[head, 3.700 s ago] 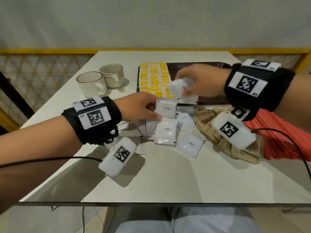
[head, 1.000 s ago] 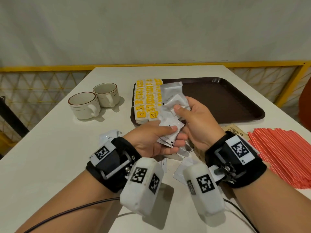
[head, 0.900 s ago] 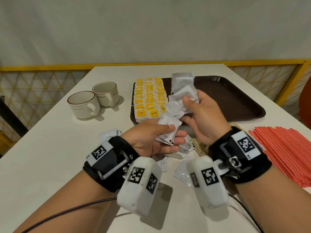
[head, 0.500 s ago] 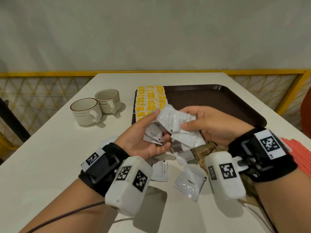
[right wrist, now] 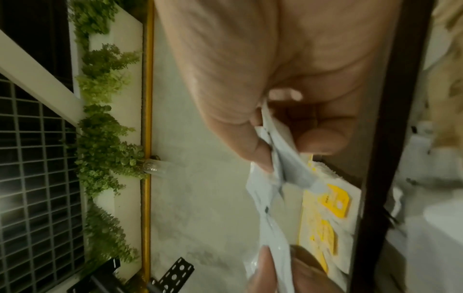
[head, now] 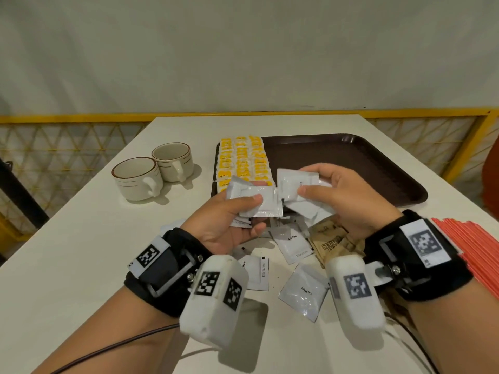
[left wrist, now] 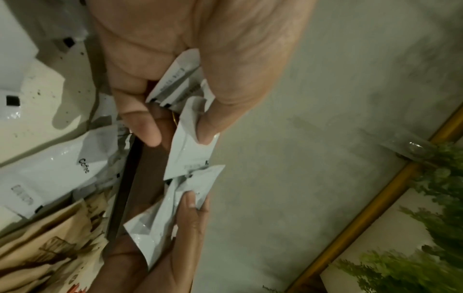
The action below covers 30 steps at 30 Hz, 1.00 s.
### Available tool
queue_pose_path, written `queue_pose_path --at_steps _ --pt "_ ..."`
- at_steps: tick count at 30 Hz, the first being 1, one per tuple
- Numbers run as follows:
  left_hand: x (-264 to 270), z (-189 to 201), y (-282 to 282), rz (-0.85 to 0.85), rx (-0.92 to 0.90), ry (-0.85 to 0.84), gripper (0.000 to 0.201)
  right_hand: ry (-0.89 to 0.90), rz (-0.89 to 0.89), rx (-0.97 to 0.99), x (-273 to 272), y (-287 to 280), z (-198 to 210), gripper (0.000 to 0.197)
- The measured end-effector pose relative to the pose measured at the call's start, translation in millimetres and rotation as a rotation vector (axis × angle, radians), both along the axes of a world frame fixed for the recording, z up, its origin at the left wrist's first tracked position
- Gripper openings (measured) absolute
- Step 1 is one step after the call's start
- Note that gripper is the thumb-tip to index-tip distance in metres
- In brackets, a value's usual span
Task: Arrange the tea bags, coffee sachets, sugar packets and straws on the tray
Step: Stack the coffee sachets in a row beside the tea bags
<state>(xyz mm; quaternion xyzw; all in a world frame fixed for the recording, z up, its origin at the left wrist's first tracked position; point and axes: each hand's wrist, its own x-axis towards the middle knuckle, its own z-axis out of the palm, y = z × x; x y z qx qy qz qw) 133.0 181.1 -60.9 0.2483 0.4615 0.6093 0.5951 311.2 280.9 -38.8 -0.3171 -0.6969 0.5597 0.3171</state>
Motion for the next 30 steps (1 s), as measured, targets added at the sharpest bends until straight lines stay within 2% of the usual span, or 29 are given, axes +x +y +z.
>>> queue_pose_path --at_steps 3,5,8,11,14,17,18,20,23,24,26,30 --pt "-1.5 1.5 0.1 -0.005 0.012 -0.017 0.036 0.127 -0.056 -0.117 6.1 3.2 6.1 0.025" --pt "-1.8 1.4 0.2 -0.017 0.02 0.023 0.031 0.162 0.004 -0.171 10.1 2.5 9.0 0.027" --pt "-0.8 -0.8 1.0 -0.029 0.035 0.122 0.03 0.044 0.204 -0.154 11.0 -1.4 8.5 0.025" --pt "5.2 -2.8 1.7 -0.044 0.068 0.136 0.03 -0.145 0.321 -0.055 6.9 -5.9 1.1 0.025" --pt "7.6 -0.6 3.6 -0.065 0.099 0.039 0.029 -0.131 0.299 -0.043 4.1 -7.3 -1.8 0.026" --pt "0.5 4.5 4.9 -0.051 0.081 -0.194 0.023 -0.001 0.263 -0.112 4.6 -7.2 0.9 0.03" --pt "-2.2 4.4 6.1 -0.044 0.076 -0.254 0.025 0.04 0.27 -0.145 4.6 -7.3 1.2 0.031" --pt "-5.3 -0.6 9.5 -0.004 0.078 -0.303 0.046 0.109 0.299 -0.221 3.0 -9.3 1.3 0.035" --pt "-1.7 -4.9 14.7 -0.023 0.142 -0.264 0.082 0.166 0.327 -0.311 -3.5 -13.3 -2.0 0.041" --pt "1.5 -4.6 15.4 -0.049 0.17 -0.255 0.088 0.175 0.321 -0.32 -6.3 -14.5 -4.0 0.041" --pt "8.0 -3.0 16.2 -0.044 0.209 -0.207 0.087 0.184 0.299 -0.317 -10.8 -15.8 -5.9 0.04" --pt "13.5 -5.5 18.0 0.04 0.184 -0.127 0.067 0.178 0.316 -0.29 -14.7 -20.8 -8.9 0.04"
